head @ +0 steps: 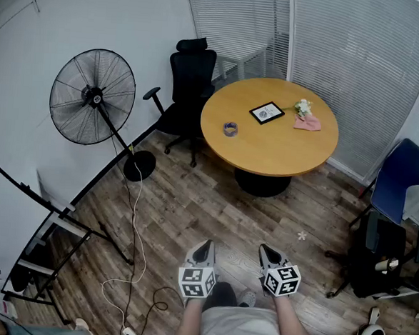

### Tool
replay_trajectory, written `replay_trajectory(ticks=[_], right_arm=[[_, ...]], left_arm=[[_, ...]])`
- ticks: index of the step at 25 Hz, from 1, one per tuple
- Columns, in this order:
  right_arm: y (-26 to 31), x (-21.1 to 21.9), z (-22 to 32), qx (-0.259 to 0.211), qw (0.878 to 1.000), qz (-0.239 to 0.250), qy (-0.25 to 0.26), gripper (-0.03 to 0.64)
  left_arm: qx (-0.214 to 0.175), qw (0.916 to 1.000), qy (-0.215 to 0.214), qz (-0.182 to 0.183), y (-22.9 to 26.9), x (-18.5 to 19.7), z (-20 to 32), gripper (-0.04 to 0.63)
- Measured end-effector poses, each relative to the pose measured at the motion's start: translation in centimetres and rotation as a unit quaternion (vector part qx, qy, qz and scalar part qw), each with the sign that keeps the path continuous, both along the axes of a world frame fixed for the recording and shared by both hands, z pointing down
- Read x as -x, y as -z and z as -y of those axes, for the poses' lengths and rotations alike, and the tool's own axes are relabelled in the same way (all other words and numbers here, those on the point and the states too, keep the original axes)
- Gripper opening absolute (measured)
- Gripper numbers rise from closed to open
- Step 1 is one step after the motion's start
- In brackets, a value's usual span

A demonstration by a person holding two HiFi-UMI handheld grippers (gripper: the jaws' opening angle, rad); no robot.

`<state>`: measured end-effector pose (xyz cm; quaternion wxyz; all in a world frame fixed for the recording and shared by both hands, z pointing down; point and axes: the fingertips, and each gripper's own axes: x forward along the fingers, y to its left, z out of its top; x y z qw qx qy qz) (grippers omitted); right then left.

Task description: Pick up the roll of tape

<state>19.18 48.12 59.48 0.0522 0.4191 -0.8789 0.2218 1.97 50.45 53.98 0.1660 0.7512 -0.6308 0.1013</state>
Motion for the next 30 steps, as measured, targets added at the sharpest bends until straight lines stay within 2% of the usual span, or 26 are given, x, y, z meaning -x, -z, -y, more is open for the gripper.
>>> replay_trajectory(ticks=[11, 16, 26, 30], right_arm=[[-1.0, -1.8, -0.8, 0.013, 1.000, -0.005, -0.006, -0.005], [-2.8, -1.8, -1.5, 0.045, 0.999, 0.008, -0.002, -0.004], [-3.9, -2.3, 3.1, 0.065, 0.998, -0.015, -0.017, -0.003], [-4.5, -1.3, 4.8, 0.082, 0.996, -0.024, 0.000, -0.003]], left_arm=[[0.008, 1.0000, 0.002, 0.002, -0.5, -0.7, -1.7, 0.009], [0.018, 0.9997, 0.013, -0.008, -2.0, 0.1, -1.9, 0.009], [0.013, 0.9995, 0.012, -0.028, -2.3, 0.4, 3.8, 0.009], [0.021, 0.9993, 0.015, -0.026, -2.7, 0.9, 5.7, 0.009]])
